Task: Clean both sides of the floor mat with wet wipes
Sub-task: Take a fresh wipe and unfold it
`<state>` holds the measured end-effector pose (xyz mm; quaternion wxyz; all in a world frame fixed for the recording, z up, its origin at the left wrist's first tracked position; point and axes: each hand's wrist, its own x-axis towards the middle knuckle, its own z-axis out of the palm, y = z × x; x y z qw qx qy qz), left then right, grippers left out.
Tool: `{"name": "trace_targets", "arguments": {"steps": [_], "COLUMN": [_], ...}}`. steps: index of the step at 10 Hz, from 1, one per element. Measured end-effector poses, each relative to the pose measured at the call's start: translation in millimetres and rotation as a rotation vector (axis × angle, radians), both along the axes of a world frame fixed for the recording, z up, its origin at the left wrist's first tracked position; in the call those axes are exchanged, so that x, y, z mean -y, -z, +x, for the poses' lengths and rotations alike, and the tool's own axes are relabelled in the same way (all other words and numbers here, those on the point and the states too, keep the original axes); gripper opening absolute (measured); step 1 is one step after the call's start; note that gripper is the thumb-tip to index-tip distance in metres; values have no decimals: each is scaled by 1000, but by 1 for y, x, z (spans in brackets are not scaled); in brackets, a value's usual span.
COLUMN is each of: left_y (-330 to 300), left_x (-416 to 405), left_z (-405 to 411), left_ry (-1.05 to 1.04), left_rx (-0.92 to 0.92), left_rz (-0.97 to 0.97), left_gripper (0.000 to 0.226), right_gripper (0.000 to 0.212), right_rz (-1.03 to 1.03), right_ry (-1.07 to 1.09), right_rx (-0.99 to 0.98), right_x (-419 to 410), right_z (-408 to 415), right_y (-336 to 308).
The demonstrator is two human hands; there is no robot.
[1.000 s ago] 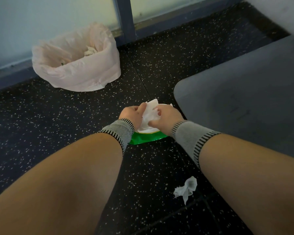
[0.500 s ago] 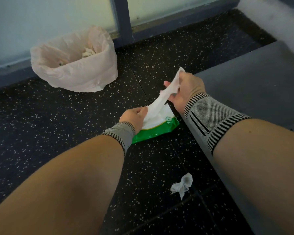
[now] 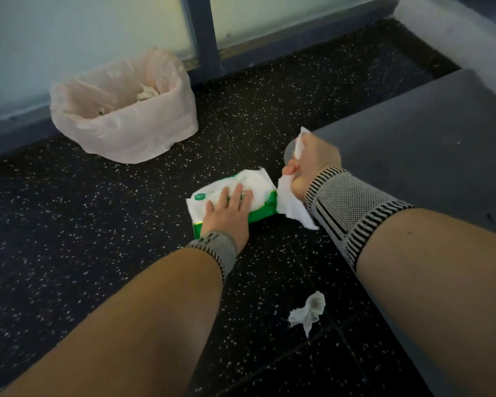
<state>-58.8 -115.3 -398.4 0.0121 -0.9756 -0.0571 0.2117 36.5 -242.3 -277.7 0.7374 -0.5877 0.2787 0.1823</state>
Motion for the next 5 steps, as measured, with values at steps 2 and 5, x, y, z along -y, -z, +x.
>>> {"name": "trace_targets", "arguments": {"steps": [2, 5], "left_y": [-18, -31], "left_x": [-59, 56], "left_z": [30, 19], "left_ry": [-61, -91], "left_rx": [-97, 307], "left_rz": [177, -277], "left_gripper": [83, 51], "right_gripper": [41, 18], "right_rz": [-76, -16], "right_ry": [-123, -44], "right_rx": [99, 11], "right_x": [-6, 27], "right_z": [-4, -11], "right_y": [18, 13]}}
